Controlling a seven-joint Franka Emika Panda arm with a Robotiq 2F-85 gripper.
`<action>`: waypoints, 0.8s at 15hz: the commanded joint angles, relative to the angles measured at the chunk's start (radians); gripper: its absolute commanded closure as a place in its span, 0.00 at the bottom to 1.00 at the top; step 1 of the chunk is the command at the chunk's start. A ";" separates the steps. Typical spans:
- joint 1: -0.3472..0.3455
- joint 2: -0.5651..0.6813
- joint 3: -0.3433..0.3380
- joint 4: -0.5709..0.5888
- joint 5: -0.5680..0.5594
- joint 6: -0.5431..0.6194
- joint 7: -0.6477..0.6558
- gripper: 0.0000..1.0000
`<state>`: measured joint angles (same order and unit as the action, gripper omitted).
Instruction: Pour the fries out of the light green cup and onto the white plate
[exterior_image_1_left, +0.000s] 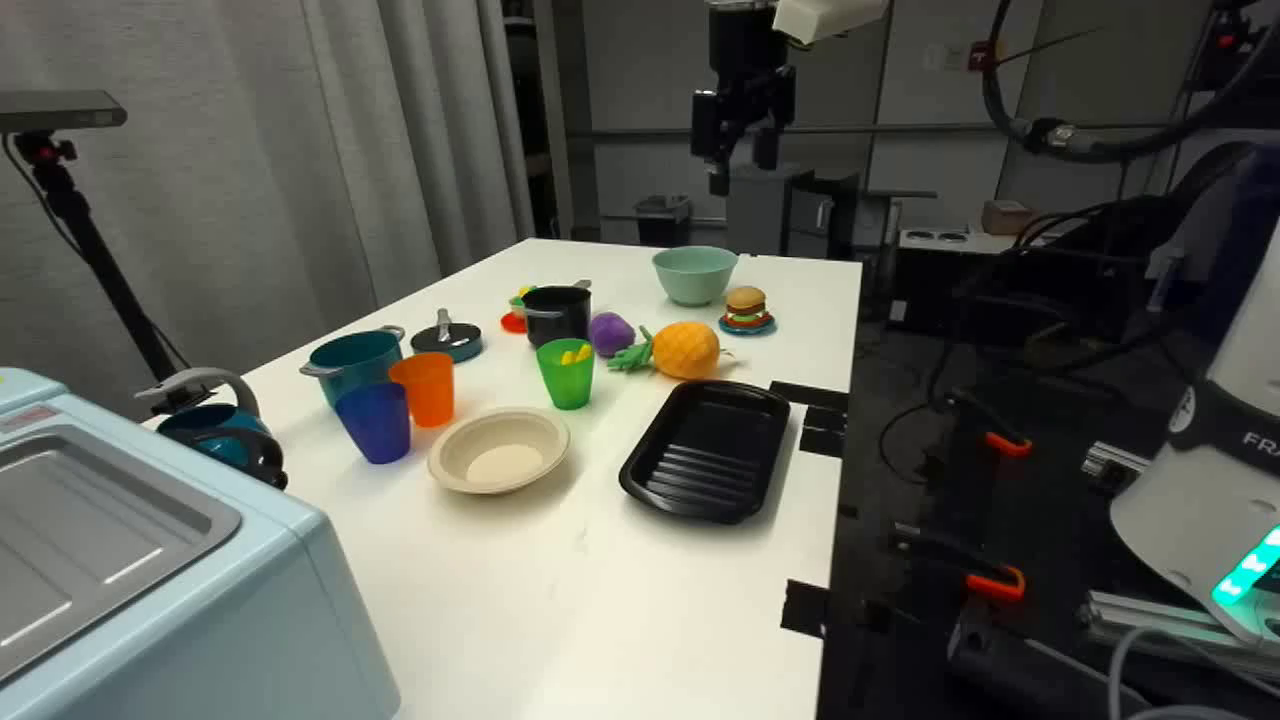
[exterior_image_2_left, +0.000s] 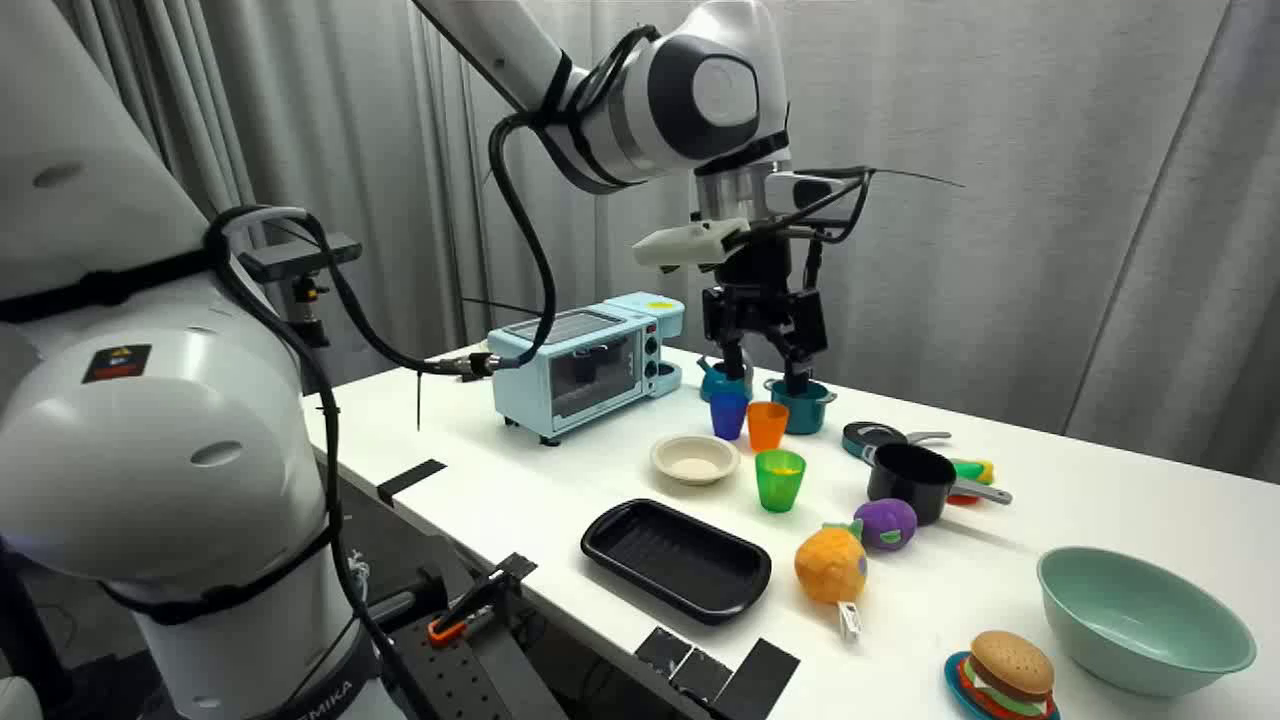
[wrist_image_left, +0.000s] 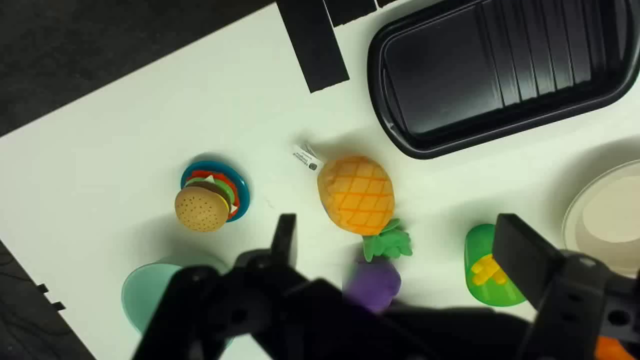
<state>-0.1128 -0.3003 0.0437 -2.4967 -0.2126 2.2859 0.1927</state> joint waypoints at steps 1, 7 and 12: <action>0.011 0.001 -0.011 0.002 -0.004 -0.003 0.002 0.00; 0.011 0.001 -0.011 0.002 -0.004 -0.003 0.002 0.00; 0.015 0.008 -0.009 0.005 -0.002 -0.007 -0.005 0.00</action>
<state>-0.1126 -0.2996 0.0436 -2.4967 -0.2126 2.2859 0.1927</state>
